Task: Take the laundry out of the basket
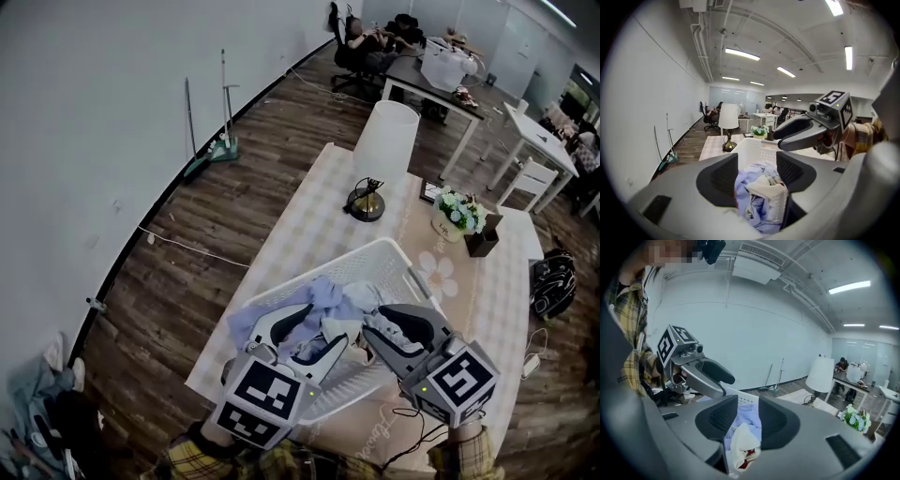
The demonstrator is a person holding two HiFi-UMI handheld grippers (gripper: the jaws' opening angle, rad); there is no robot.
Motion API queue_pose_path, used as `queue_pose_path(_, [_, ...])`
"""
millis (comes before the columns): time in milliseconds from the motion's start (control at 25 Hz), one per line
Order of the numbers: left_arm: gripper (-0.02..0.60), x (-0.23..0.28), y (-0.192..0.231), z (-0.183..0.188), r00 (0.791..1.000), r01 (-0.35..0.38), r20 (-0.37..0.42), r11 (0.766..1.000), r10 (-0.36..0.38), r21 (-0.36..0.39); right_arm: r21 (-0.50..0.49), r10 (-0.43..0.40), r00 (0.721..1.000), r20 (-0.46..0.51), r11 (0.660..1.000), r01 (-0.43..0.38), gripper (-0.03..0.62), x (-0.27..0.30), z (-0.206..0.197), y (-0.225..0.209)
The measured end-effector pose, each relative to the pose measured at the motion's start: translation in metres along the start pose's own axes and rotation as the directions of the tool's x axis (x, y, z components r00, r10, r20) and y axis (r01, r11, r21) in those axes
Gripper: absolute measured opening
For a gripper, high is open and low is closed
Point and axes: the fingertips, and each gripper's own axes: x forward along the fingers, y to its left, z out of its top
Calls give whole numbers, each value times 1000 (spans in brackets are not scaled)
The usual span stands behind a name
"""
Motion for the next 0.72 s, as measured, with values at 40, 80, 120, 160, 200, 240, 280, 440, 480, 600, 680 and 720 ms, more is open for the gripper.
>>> queue_pose_path(40, [301, 3, -1, -4, 999, 10, -35, 999, -9, 31, -15, 24, 999, -25, 1000, -24, 170, 2, -4, 0])
queue_pose_path(80, [319, 6, -1, -9, 997, 23, -73, 998, -19, 63, -31, 47, 998, -47, 998, -49, 185, 5, -7, 0])
queue_pose_path(120, [324, 9, -2, -14, 993, 41, -113, 994, -30, 97, -47, 72, 995, -66, 996, -75, 196, 8, -9, 1])
queue_pose_path(160, [335, 12, -2, -20, 987, 65, -156, 989, -44, 131, -66, 96, 992, -83, 993, -102, 208, 11, -11, 1])
queue_pose_path(200, [337, 14, -2, -26, 977, 95, -203, 982, -60, 165, -88, 119, 988, -102, 988, -128, 220, 15, -15, 1])
queue_pose_path(240, [345, 17, -2, -33, 964, 130, -253, 972, -78, 197, -111, 139, 983, -124, 982, -153, 233, 19, -19, 1])
queue_pose_path(280, [347, 19, -3, -40, 949, 168, -301, 960, -96, 223, -135, 158, 976, -150, 975, -178, 258, 24, -24, 1])
queue_pose_path(440, [371, 30, -8, -67, 880, 294, -453, 913, -144, 281, -228, 226, 936, -270, 930, -290, 304, 39, -49, 3])
queue_pose_path(480, [383, 33, -10, -75, 863, 315, -484, 903, -144, 293, -239, 245, 922, -299, 917, -321, 316, 42, -55, 5])
queue_pose_path(600, [423, 45, -13, -92, 822, 361, -548, 885, -153, 295, -269, 296, 880, -372, 873, -407, 347, 51, -70, 10])
queue_pose_path(680, [447, 53, -15, -101, 795, 388, -586, 875, -158, 291, -278, 321, 855, -409, 848, -451, 354, 57, -80, 11])
queue_pose_path(720, [454, 56, -15, -105, 781, 400, -605, 869, -157, 291, -280, 331, 842, -425, 837, -471, 358, 61, -85, 12])
